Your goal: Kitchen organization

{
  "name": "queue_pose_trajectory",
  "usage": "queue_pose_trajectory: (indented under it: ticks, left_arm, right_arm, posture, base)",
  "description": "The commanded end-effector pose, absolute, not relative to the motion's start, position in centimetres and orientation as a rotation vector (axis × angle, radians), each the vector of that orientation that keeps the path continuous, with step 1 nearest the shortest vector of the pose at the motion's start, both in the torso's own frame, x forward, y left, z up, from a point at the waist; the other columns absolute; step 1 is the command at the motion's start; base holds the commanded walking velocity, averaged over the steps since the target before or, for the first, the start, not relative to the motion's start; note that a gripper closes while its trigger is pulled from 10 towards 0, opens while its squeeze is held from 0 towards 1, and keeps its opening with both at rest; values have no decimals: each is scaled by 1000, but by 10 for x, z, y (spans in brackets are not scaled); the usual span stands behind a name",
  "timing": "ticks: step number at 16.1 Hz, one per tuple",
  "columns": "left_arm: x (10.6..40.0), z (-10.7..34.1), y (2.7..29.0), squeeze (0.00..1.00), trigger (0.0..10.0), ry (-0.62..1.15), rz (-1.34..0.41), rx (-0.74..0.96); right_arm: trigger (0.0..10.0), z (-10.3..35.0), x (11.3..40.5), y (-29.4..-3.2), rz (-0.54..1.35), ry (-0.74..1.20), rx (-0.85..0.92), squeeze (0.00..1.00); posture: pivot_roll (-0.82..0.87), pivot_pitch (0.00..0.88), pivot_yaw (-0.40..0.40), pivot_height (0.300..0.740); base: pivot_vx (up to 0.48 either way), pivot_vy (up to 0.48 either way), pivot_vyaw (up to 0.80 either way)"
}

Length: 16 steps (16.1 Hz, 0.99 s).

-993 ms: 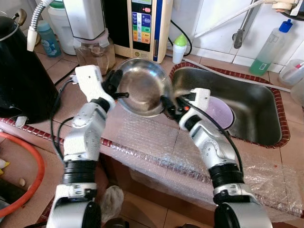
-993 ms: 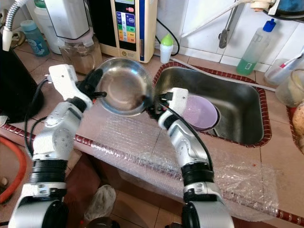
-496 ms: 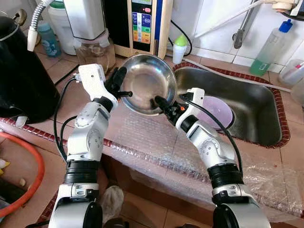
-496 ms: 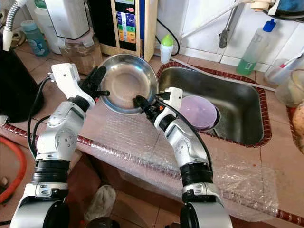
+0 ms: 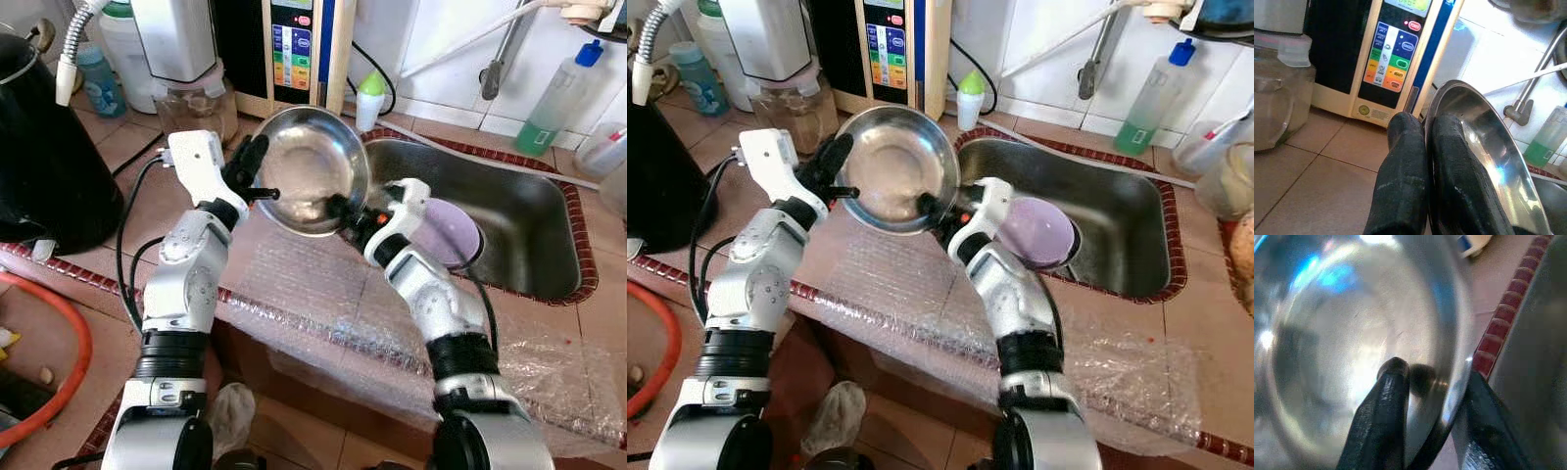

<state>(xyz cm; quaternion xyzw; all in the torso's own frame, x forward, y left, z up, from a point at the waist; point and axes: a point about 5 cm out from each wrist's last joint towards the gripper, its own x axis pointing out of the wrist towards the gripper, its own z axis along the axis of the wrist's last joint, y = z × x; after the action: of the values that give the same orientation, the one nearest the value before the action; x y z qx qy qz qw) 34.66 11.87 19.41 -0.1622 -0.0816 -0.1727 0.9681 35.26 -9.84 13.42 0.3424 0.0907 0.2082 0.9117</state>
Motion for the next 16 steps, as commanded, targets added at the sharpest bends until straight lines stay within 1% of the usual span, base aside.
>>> queue_pose_trajectory:
  ticks: [1, 6, 10, 11, 12, 13, 14, 16]
  left_arm:
    - [346, 207, 117, 0, 0, -222, -379, -321]
    - [345, 205, 115, 0, 0, -224, -391, -319]
    - [343, 203, 112, 0, 0, -227, -409, -297]
    - [342, 201, 110, 1000, 0, -220, -424, -289]
    - [341, 199, 109, 1000, 3608, -210, -434, -273]
    - [341, 197, 108, 1000, 9608, -204, -440, -265]
    - [339, 193, 103, 1000, 10000, -197, -459, -212]
    - [339, 191, 102, 1000, 10000, -192, -466, -199]
  right_arm:
    - [0, 135, 356, -108, 381, 186, 735, 0]
    - [0, 134, 360, -114, 314, 190, 746, 0]
    - [0, 133, 361, -115, 304, 201, 742, 0]
    - [0, 133, 361, -116, 294, 198, 741, 0]
    - [0, 134, 363, -118, 277, 191, 741, 0]
    - [0, 134, 363, -119, 268, 188, 740, 0]
    - [0, 137, 368, -127, 195, 159, 735, 0]
    - [0, 138, 370, -132, 151, 149, 730, 0]
  posture:
    - [60, 0, 26, 740]
    - [60, 0, 22, 740]
    - [60, 0, 22, 740]
    - [60, 0, 18, 740]
    - [62, 0, 18, 740]
    - [62, 0, 18, 740]
    - [65, 0, 19, 740]
    - [65, 0, 20, 740]
  base:
    - [0, 0, 0]
    - [0, 0, 0]
    - [0, 0, 0]
    - [0, 0, 0]
    - [0, 0, 0]
    - [0, 0, 0]
    - [0, 0, 0]
    - [0, 0, 0]
